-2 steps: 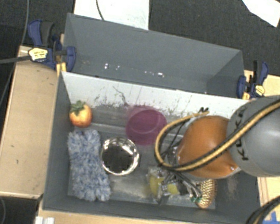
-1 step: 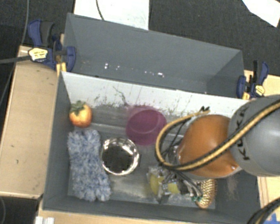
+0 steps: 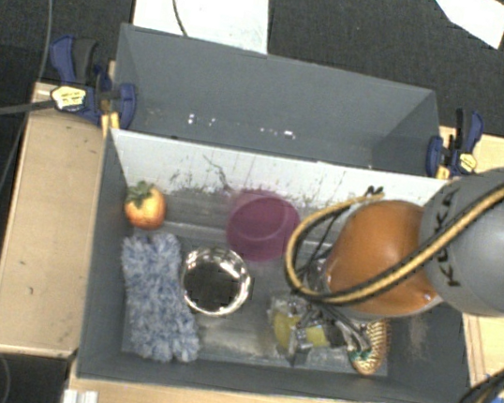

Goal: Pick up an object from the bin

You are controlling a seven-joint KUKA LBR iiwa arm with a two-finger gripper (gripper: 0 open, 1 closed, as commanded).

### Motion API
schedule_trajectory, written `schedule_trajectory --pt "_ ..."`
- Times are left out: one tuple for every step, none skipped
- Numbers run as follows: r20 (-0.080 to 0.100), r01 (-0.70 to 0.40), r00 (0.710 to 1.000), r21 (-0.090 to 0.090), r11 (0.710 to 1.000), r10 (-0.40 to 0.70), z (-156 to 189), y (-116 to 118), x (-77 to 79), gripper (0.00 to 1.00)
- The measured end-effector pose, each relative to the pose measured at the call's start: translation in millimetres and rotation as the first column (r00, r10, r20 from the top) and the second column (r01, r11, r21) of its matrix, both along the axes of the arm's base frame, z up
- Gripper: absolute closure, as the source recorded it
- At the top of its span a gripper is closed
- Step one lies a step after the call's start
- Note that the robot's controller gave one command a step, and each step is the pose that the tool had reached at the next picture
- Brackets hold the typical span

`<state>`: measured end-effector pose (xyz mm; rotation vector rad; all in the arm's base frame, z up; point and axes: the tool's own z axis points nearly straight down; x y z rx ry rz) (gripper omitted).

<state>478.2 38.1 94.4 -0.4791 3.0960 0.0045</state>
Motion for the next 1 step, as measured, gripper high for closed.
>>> schedule_trajectory --pt "0.005 0.001 1.000 0.001 1.000 -0.001 14.5 0.1 1.2 1.00"
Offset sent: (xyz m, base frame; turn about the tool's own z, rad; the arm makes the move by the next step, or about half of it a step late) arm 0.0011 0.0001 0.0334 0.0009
